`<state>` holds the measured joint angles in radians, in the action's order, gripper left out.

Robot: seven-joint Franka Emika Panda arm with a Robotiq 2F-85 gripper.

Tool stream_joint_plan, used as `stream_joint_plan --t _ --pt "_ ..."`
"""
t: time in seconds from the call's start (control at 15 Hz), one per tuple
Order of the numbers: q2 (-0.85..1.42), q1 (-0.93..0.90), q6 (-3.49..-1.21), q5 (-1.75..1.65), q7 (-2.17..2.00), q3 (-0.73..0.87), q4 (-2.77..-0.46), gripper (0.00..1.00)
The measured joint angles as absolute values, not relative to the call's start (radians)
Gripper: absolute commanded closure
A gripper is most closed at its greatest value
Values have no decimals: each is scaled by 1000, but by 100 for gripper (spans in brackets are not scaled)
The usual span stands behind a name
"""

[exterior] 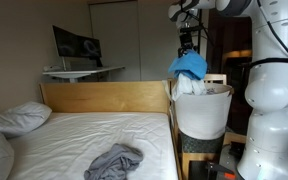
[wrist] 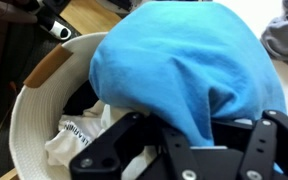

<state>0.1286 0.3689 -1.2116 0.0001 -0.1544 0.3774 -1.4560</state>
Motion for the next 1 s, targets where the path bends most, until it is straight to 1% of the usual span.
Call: stream_joint_plan --t 0.13,0.33,0.67,1.0 --pt "75 330 -1212 20 -154 335 -1538 91" --pt "-25 255 -1212 61 -155 261 -1599 91" --pt "-193 141 -1220 157 -169 140 -1612 92" --pt "-332 40 -1351 242 -259 -5 -1595 93"
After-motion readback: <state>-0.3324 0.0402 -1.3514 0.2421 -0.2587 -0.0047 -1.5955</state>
